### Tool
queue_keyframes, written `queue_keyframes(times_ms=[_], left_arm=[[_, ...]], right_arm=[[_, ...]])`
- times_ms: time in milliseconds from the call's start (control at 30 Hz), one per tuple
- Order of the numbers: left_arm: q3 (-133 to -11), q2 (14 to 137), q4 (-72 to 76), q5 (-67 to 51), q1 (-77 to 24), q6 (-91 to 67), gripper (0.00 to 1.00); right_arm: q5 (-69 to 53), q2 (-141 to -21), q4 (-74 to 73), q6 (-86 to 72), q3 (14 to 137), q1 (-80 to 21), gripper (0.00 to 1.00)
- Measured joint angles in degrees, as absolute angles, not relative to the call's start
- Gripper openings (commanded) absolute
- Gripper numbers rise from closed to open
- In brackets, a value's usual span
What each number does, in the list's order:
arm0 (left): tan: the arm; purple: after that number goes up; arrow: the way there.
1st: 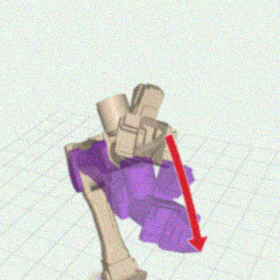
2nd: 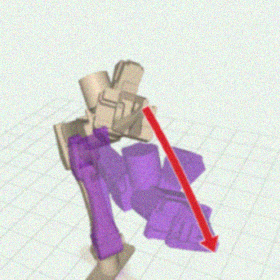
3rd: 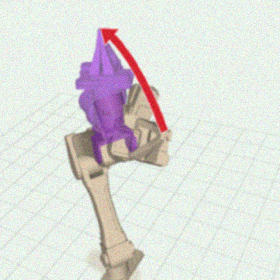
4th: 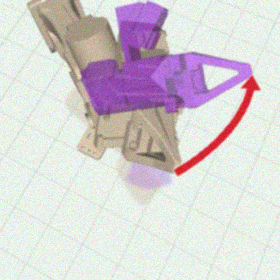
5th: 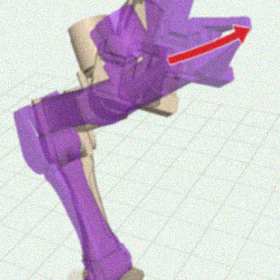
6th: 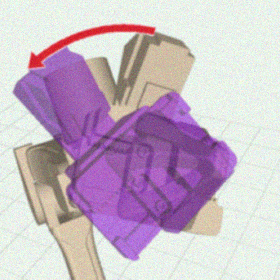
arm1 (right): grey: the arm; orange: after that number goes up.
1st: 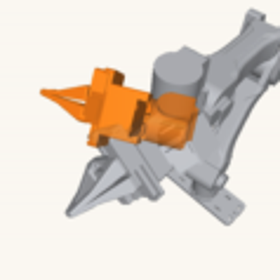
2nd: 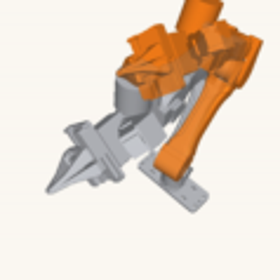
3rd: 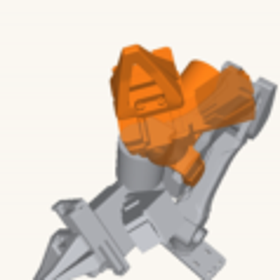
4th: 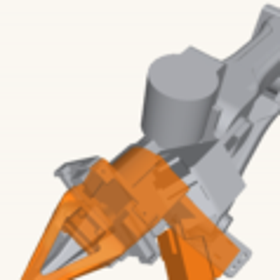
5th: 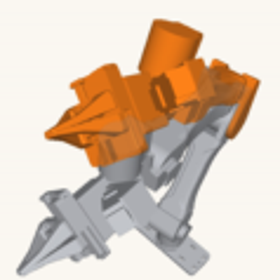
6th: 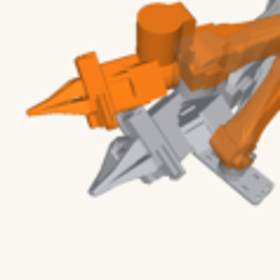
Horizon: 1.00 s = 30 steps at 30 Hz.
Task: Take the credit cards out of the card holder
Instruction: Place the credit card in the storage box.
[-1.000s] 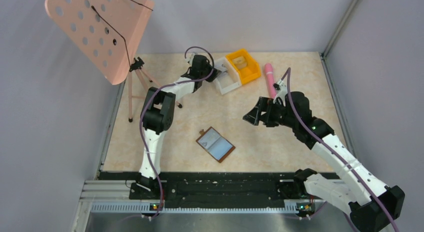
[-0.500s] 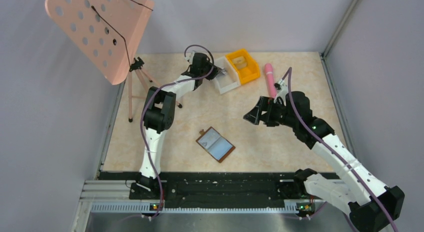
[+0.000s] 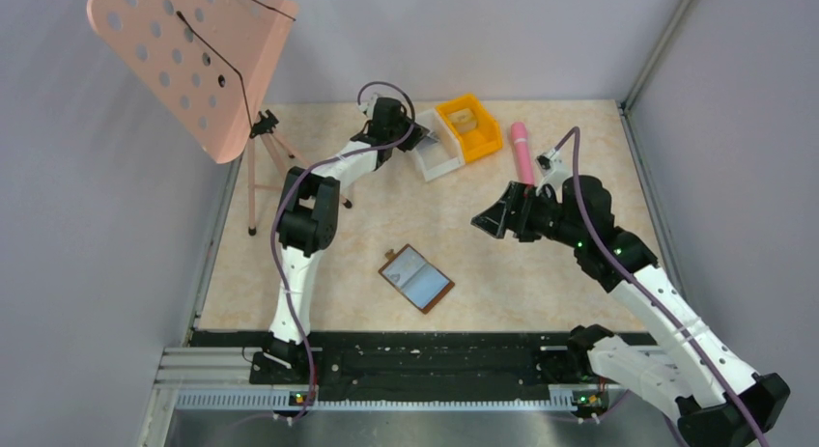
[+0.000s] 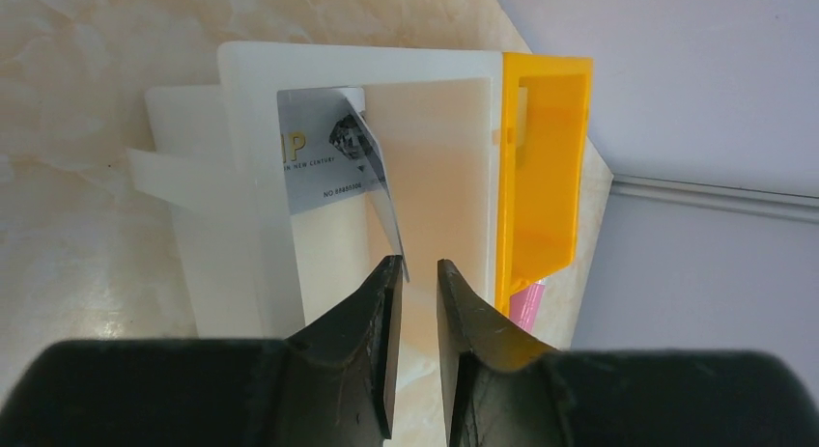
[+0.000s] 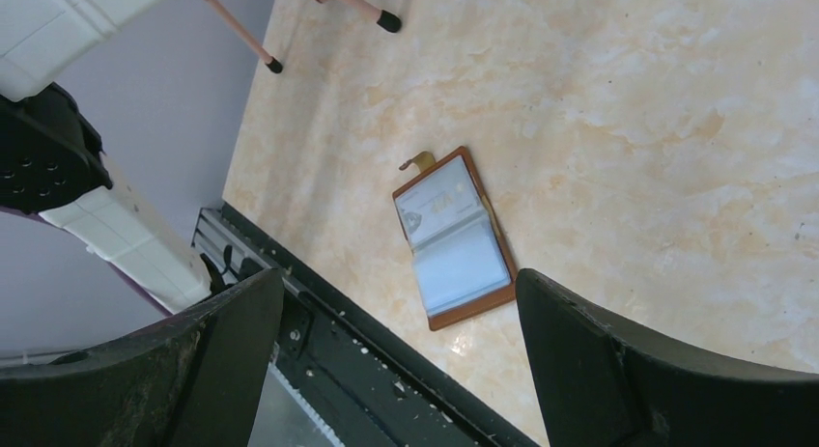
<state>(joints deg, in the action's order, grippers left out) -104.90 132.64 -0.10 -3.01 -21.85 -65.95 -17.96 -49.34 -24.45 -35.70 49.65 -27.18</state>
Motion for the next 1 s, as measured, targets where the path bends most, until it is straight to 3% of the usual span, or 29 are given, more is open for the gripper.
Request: queue_keyframes(times_ms=[333,367,400,467,1000], left_arm=[[-104.99,132.64,-2.17,-2.92,-21.87,-65.17,0.26],[-105.23,132.64,-2.50,-2.90,-21.87,-64.93,0.28],[-105.36,132.64,-2.83,-2.85,-21.87,-64.73,0.38],[-105.73,132.64,-3.38,-2.66,-21.89,-64.18,0.46],[-107.00,129.67,-7.75,2.22,-22.87,-56.71,0.53]], right_arm=[[-19.14,-49.06,-24.45,-37.12,49.65,-27.18,0.89],[-19.29,-49.01,-24.45,-37.32,49.65,-27.18,0.89],[-19.35,-48.99,-24.45,-37.58,49.65,-27.18,0.89],[-19.44,-48.86,-24.45,-37.80,49.65,-27.18,0.89],[-21.71,-49.98,-24.43,-39.90,49.65,-27.11,0.88]])
